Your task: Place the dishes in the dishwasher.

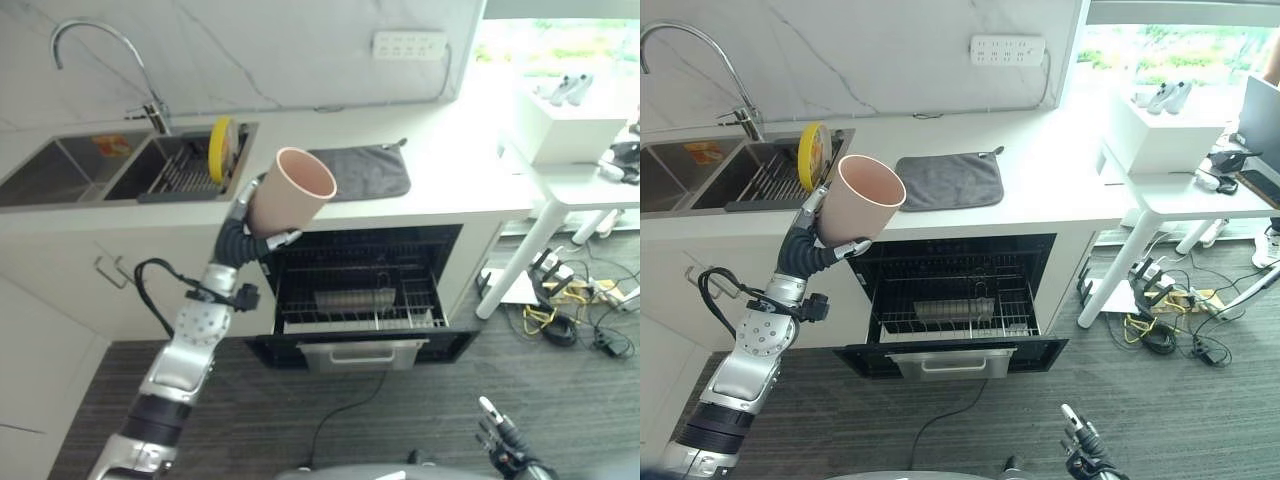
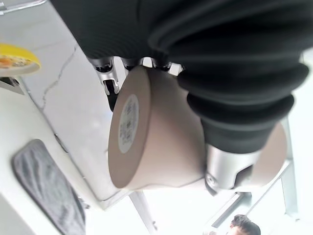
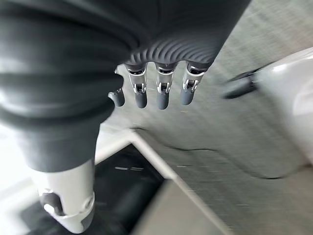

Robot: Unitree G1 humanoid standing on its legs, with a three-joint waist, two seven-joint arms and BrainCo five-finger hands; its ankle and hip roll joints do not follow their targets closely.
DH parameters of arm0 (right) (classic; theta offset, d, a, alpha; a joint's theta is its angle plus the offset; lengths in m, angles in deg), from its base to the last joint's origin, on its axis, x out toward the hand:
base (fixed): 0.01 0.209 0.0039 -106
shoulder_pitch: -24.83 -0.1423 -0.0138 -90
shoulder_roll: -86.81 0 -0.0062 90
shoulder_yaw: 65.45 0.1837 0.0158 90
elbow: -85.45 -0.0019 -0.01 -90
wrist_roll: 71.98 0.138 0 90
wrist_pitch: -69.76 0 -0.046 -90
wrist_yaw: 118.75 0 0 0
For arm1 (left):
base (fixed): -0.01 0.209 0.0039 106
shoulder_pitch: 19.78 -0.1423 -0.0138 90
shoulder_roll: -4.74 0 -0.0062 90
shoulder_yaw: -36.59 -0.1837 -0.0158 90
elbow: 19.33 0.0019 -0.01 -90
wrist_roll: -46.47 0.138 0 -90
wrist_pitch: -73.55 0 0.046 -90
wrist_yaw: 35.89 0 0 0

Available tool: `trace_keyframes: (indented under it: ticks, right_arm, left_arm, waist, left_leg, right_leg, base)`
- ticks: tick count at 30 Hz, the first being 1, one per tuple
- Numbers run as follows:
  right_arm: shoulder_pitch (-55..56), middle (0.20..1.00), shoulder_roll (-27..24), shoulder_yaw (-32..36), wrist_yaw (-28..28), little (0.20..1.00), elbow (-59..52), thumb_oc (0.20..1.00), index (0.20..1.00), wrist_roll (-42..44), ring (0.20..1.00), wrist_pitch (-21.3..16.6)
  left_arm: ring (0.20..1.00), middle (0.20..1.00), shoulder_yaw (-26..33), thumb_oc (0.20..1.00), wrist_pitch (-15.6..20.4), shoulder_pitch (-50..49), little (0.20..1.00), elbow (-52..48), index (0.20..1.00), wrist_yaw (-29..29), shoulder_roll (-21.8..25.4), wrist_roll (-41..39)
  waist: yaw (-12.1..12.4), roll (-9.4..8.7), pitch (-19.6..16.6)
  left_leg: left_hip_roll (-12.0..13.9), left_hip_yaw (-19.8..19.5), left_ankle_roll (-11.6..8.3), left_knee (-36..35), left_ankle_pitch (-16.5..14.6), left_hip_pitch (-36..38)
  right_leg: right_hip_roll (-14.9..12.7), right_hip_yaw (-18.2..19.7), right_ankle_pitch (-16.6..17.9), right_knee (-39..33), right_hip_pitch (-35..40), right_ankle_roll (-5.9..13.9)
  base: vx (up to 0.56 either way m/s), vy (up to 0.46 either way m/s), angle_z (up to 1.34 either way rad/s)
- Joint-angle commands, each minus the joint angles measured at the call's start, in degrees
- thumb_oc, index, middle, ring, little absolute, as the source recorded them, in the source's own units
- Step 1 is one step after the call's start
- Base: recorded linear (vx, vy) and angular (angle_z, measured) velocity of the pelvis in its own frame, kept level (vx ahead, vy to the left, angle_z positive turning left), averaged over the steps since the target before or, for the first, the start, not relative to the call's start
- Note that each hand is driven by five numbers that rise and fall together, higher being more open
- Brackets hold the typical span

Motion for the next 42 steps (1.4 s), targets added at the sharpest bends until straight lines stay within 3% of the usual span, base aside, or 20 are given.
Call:
trace_keyframes:
  ticks: [1, 2, 4, 5, 10, 11, 15, 18, 19, 23, 29, 36, 42]
  right_arm:
    - [-1.9, 1.0, 0.1, 1.9, -3.5, 1.0, -7.0, 1.0, 1.0, 7.0, 1.0, -11.4]
    - [-2.2, 1.0, 1.0, -0.8, -5.9, 1.0, -17.4, 1.0, 1.0, 2.5, 1.0, -13.9]
    - [-1.5, 1.0, 1.5, -3.1, -7.1, 1.0, -27.5, 1.0, 1.0, -1.0, 1.0, -14.5]
    - [-0.5, 1.0, 1.8, -5.6, -4.8, 1.0, -38.0, 1.0, 1.0, -5.4, 1.0, -17.7]
    - [-0.6, 1.0, -0.9, -7.6, -3.0, 1.0, -52.4, 1.0, 1.0, -10.9, 1.0, -27.3]
    - [-1.2, 1.0, -2.6, -8.5, -1.6, 1.0, -58.7, 1.0, 1.0, -13.2, 1.0, -29.9]
    - [-3.8, 1.0, -5.7, -11.5, -1.5, 1.0, -63.8, 1.0, 1.0, -21.2, 1.0, -30.8]
    - [-5.6, 1.0, -7.3, -13.5, -1.3, 1.0, -65.3, 1.0, 1.0, -22.3, 1.0, -29.7]
    - [-7.7, 1.0, -7.9, -15.5, 0.1, 1.0, -65.4, 1.0, 1.0, -20.6, 1.0, -26.4]
    - [-11.9, 1.0, -8.9, -19.8, -1.4, 1.0, -65.2, 1.0, 1.0, -18.8, 1.0, -20.8]
    - [-16.4, 1.0, -9.0, -22.6, -4.9, 1.0, -65.5, 1.0, 1.0, -21.3, 1.0, -19.5]
    - [-22.6, 1.0, -6.6, -26.9, -6.3, 1.0, -66.0, 1.0, 1.0, -19.8, 1.0, -13.8]
    - [-26.6, 1.0, -5.4, -29.2, -9.0, 1.0, -65.5, 1.0, 1.0, -21.3, 1.0, -11.4]
  left_arm:
    - [0.2, 0.2, 0.4, 0.2, 1.9, 4.2, 0.2, 0.8, 0.2, 8.6, -2.3, -11.5]
    - [0.2, 0.2, 0.5, 0.2, 3.0, 3.5, 0.2, 1.9, 0.2, 10.8, -3.9, -13.9]
    - [0.2, 0.2, 1.0, 0.2, 4.8, 3.0, 0.2, 3.7, 0.2, 12.4, -4.9, -14.6]
    - [0.2, 0.2, 1.0, 0.2, 8.2, 2.4, 0.2, 7.1, 0.2, 13.9, -6.5, -14.2]
    - [0.2, 0.2, 0.4, 0.2, 12.7, 2.1, 0.2, 10.5, 0.2, 20.6, -8.4, -10.3]
    - [0.2, 0.2, 0.8, 0.2, 15.6, 2.5, 0.2, 11.1, 0.2, 24.3, -8.6, -9.0]
    - [0.2, 0.2, -0.1, 0.2, 15.5, 3.9, 0.2, 10.8, 0.2, 28.9, -8.2, -1.7]
    - [0.2, 0.2, -1.4, 0.2, 14.6, 4.5, 0.2, 9.9, 0.2, 30.0, -8.0, 1.5]
    - [0.2, 0.2, -2.6, 0.2, 13.9, 4.5, 0.2, 8.4, 0.2, 31.0, -8.2, 4.3]
    - [0.2, 0.2, -5.6, 0.2, 13.2, 6.0, 0.2, 7.5, 0.2, 35.8, -7.7, 8.8]
    - [0.2, 0.2, -7.9, 0.2, 11.2, 7.7, 0.2, 6.9, 0.2, 42.4, -7.6, 15.4]
    - [0.2, 0.2, -10.0, 0.2, 9.5, 9.3, 0.2, 8.3, 0.2, 48.2, -8.6, 21.1]
    - [0.2, 0.2, -11.8, 0.2, 8.6, 9.8, 0.2, 8.2, 0.2, 49.7, -8.9, 23.9]
  waist:
    - [0.2, -1.22, 0.5]
    - [-0.2, -1.37, 0.5]
    - [-1.0, -1.46, 0.7]
    - [-2.4, -1.62, 0.7]
    - [-4.2, -1.51, 0.7]
    - [-4.6, -1.26, 0.5]
    - [-4.1, -1.29, 0.0]
    - [-3.4, -1.55, -0.2]
    - [-2.5, -1.79, -0.4]
    - [-0.9, -2.32, -0.7]
    - [1.1, -2.77, -0.8]
    - [3.1, -2.93, -1.0]
    - [4.5, -2.93, -1.0]
  left_leg:
    - [-2.0, 2.3, -1.85, 1.2, -5.0, 0.8]
    - [-2.1, 2.1, -1.52, 1.5, -4.8, 0.5]
    - [-2.2, 2.0, -1.28, 2.1, -4.9, 0.4]
    - [-2.2, 2.1, -1.18, 3.1, -5.2, 0.2]
    - [-2.3, 2.8, -1.1, 4.2, -5.7, 0.3]
    - [-2.6, 2.7, -1.02, 4.9, -6.1, 0.3]
    - [-2.9, 1.9, -1.06, 5.7, -6.6, 0.2]
    - [-3.0, 1.2, -1.13, 6.0, -6.9, 0.1]
    - [-3.1, 0.4, -1.3, 6.2, -7.0, 0.0]
    - [-3.1, -0.4, -1.71, 5.8, -7.0, 0.2]
    - [-2.7, -1.5, -2.29, 4.8, -6.6, 0.3]
    - [-2.2, -2.5, -2.98, 3.7, -5.9, 0.4]
    - [-2.2, -3.2, -3.17, 3.5, -5.7, 0.2]
  right_leg:
    - [-6.1, 1.1, -6.8, 4.8, 0.7, 6.34]
    - [-6.1, 1.5, -6.6, 4.9, 0.4, 5.92]
    - [-6.0, 2.0, -6.9, 5.5, 0.0, 5.73]
    - [-5.9, 2.8, -7.2, 6.1, -0.3, 5.57]
    - [-5.6, 4.4, -7.7, 6.5, -0.6, 5.46]
    - [-5.5, 5.2, -8.0, 6.9, -0.8, 5.39]
    - [-5.3, 5.7, -8.4, 6.9, -0.5, 5.21]
    - [-5.0, 6.0, -8.5, 6.7, -0.2, 5.05]
    - [-4.7, 6.0, -8.6, 6.5, 0.1, 4.82]
    - [-4.4, 5.6, -8.5, 5.6, 1.0, 4.66]
    - [-4.4, 4.1, -8.4, 4.7, 1.9, 4.5]
    - [-4.4, 2.5, -8.6, 4.2, 3.0, 4.07]
    - [-4.5, 1.5, -8.7, 4.2, 3.6, 3.95]
  base:
    - [0.05, -0.105, -0.16]
    - [0.03, -0.075, -0.22]
    - [-0.02, -0.018, -0.23]
    - [-0.03, -0.009, -0.1]
    - [-0.01, 0.008, -0.25]
    - [0.01, 0.019, -0.27]
    - [0.01, -0.01, -0.12]
    - [0.01, -0.038, 0.04]
    - [0.01, -0.049, 0.05]
    - [0.02, -0.048, 0.12]
    - [0.0, -0.043, 0.17]
    - [0.01, -0.041, 0.15]
    - [0.01, -0.021, 0.13]
